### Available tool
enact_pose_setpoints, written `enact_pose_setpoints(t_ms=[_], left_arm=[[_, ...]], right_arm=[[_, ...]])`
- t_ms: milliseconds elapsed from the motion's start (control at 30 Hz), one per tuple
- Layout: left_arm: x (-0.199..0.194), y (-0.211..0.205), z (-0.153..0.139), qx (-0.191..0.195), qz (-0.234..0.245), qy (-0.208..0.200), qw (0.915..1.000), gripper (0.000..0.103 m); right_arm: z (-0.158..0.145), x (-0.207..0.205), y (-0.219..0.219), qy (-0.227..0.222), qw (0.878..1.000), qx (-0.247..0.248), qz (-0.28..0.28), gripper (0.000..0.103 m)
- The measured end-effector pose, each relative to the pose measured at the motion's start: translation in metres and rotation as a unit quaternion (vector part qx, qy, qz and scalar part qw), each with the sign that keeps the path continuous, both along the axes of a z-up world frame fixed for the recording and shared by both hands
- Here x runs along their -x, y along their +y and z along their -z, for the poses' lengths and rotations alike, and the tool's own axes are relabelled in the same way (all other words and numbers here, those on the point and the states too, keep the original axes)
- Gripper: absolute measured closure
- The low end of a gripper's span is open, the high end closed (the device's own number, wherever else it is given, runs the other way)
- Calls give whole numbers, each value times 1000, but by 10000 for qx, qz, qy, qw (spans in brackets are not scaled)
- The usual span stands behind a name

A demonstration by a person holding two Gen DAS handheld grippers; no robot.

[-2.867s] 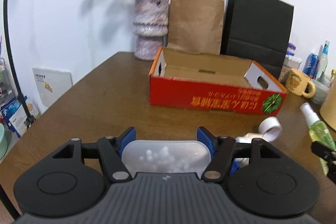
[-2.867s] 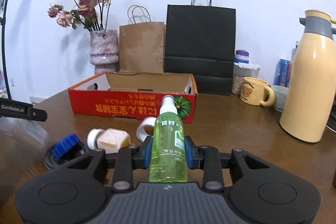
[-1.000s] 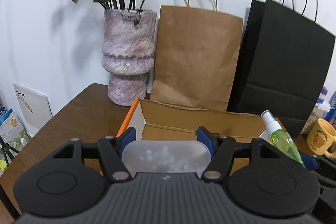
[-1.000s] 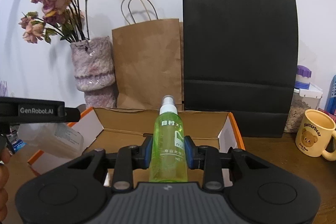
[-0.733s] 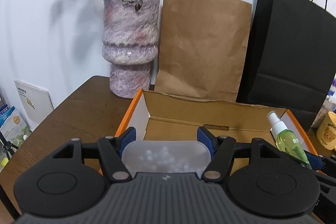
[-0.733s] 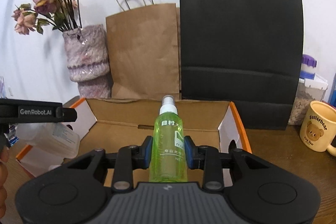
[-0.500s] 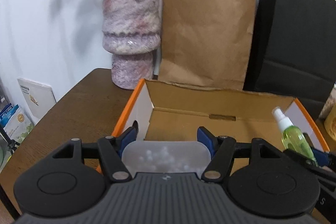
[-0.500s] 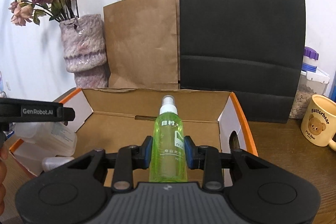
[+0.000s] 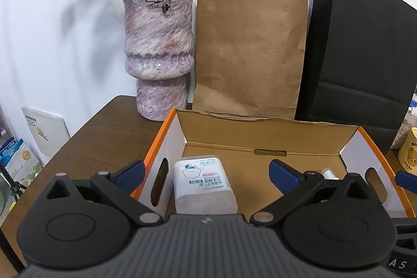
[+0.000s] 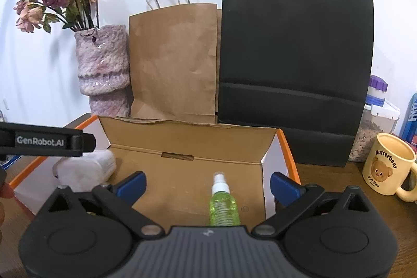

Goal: Organize rigid objects
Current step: 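Open both grippers to release the container and bottle into the box, then move both grippers back toward the cables and blue cap on the table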

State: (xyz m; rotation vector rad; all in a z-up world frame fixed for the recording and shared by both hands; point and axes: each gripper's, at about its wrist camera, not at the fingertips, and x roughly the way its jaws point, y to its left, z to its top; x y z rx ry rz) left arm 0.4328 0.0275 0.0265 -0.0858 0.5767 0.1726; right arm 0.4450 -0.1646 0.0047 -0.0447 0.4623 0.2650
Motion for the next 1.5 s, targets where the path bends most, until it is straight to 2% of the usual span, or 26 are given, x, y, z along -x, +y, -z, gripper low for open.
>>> enact_pose_setpoints(t_ms=[300,600,1200,1500], left_arm=[[14,4,-8,94,22,-124,9999,0],[48,5,-24,84,101,-347,9993,0],[153,14,-33,154,222,-349,9990,0],[208,20,-24,63,315,-182,9993,0]], right_arm=[[-7,7,-3,-52,9999,-109,11,0],[-19,36,-14,-170,9998,-39,5,0],[-29,141,-24,-352,9993,-96,26,0],[-24,196,-20,-244,9995,-172,-60,0]])
